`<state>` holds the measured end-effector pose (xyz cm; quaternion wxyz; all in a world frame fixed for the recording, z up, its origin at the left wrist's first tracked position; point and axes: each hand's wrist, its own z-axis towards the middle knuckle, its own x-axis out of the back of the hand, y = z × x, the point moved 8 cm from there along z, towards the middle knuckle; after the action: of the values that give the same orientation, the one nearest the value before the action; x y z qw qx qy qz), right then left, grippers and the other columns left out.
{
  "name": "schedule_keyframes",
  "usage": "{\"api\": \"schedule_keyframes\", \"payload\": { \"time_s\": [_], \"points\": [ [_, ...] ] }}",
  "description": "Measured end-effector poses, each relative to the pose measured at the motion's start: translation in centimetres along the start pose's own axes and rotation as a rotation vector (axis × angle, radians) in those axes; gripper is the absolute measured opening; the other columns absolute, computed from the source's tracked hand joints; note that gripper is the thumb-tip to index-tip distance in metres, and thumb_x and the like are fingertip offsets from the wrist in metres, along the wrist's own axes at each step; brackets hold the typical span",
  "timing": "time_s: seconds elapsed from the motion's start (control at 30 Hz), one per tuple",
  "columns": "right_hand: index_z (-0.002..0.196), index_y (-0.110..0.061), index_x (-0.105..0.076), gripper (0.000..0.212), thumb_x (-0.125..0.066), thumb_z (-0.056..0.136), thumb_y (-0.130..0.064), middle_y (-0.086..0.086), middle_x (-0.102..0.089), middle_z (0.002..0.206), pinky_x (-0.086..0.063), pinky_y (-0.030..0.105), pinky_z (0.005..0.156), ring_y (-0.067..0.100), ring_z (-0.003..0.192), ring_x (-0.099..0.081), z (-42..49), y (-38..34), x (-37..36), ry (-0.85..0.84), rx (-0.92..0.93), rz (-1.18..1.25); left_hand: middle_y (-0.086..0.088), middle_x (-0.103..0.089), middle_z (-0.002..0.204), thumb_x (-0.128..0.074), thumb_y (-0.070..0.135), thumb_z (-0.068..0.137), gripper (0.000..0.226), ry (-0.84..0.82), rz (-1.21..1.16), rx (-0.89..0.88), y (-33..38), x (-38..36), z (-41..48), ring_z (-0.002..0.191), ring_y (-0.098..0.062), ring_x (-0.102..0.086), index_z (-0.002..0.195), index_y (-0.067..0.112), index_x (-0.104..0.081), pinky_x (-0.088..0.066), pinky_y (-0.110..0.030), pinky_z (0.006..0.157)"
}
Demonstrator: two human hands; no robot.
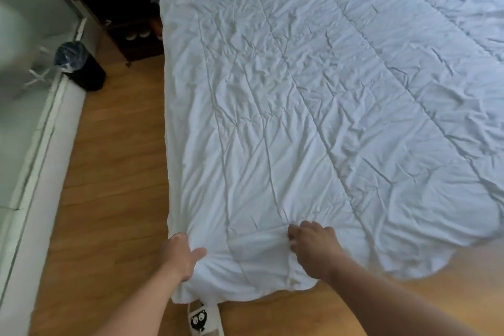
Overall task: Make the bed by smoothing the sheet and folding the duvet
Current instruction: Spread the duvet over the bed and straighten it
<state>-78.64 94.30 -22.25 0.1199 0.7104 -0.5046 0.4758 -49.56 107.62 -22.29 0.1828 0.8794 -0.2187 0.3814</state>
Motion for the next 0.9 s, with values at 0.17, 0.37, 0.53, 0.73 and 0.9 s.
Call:
{"api": "schedule_keyframes", "payload": {
  "time_s": [0.17,0.37,0.53,0.73,0.9],
  "points": [
    [0.135,-0.030,-0.042,0.049,-0.052,0.089,-0.039,-0.005,-0.047,0.126,-0.029,0.037,0.114,0.021,0.118,-0.046,-0.5,-0.5,-3.5,0.045,-0.158,0.020,0.004,-0.061,0.101,-0.074,0.052,0.080,0.047,-0.111,0.040,-0.083,-1.1,-1.7,1.7,0.088,-0.021,-0.060,0.099,0.018,-0.048,-0.052,-0.033,0.081],
    [0.108,-0.033,-0.042,0.045,-0.059,0.070,-0.049,-0.005,-0.048,0.114,-0.030,0.042,0.102,0.022,0.114,-0.047,2.9,0.7,-3.7,-0.029,-0.402,0.110,-0.001,-0.063,0.103,-0.068,0.069,0.073,0.066,-0.114,0.186,-0.287,-0.7,-2.4,1.6,0.092,-0.025,-0.064,0.109,0.020,-0.043,-0.053,-0.034,0.076],
    [0.123,-0.026,-0.044,0.047,-0.053,0.078,-0.037,0.001,-0.047,0.118,-0.026,0.044,0.112,0.027,0.116,-0.046,2.0,-0.4,-4.5,0.095,-0.480,0.153,-0.013,-0.047,0.131,-0.088,0.045,0.061,0.122,-0.097,0.415,-0.912,-0.7,-4.2,-2.8,0.102,-0.027,-0.061,0.157,0.015,-0.019,-0.057,-0.037,0.082],
    [0.147,-0.026,-0.031,0.061,-0.050,0.089,-0.026,0.000,-0.030,0.151,-0.012,0.049,0.123,0.026,0.145,-0.026,-2.3,-2.5,-7.7,0.356,-0.460,0.294,-0.015,-0.048,0.110,-0.074,0.016,0.058,0.076,0.190,0.875,-1.466,1.5,-4.7,-4.0,0.095,-0.033,-0.051,0.130,0.031,-0.058,-0.038,-0.044,0.076],
    [0.159,-0.030,-0.007,0.084,-0.056,0.090,-0.020,-0.006,-0.001,0.167,-0.025,0.035,0.122,0.016,0.154,-0.004,-7.0,-6.4,-14.1,0.429,-0.583,0.655,-0.001,-0.055,0.077,-0.039,0.006,0.068,0.026,0.098,0.992,-1.807,4.6,-7.3,-7.9,0.076,-0.024,-0.049,0.066,0.020,-0.061,-0.038,-0.038,0.067]
  ]
}}
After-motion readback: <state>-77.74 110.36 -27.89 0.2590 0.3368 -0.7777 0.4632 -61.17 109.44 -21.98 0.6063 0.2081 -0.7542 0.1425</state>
